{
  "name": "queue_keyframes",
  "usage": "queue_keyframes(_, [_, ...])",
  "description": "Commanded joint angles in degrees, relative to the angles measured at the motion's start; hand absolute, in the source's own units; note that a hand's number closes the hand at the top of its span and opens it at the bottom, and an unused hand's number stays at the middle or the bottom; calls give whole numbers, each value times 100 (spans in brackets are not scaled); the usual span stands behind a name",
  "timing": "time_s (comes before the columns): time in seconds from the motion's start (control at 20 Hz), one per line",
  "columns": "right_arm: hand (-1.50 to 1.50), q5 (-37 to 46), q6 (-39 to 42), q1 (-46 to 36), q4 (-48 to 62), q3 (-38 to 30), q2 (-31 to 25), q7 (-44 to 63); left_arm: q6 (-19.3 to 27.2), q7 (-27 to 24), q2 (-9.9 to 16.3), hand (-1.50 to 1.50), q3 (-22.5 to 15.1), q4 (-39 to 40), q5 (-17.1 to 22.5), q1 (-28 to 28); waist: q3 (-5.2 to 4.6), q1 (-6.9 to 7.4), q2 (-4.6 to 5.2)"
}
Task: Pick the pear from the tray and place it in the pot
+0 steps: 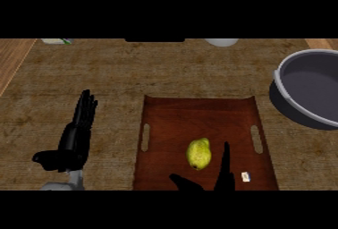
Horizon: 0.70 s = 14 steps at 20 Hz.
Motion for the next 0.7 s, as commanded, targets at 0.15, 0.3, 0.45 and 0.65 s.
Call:
queue_keyframes(0.15, [-150, -88, -405, -451, 375, 170, 10, 193, -171, 185, -109, 0, 73, -94, -104, 58, 4, 1, 6])
queue_keyframes(0.3, [150, 327, -1185, -518, 1060, 277, 10, 37, 37, 95, -231, 0, -104, -129, -282, 48, 4, 11, 8])
queue_keyframes(0.45, [150, 1059, -951, -368, 638, -113, 9, 439, -51, 69, -89, 0, 324, 75, -65, -202, -3, -35, 7])
queue_keyframes(0.65, [150, 917, -800, -579, 878, -343, 9, 341, -96, 139, -173, 0, 208, 75, -230, -131, 4, -12, 8])
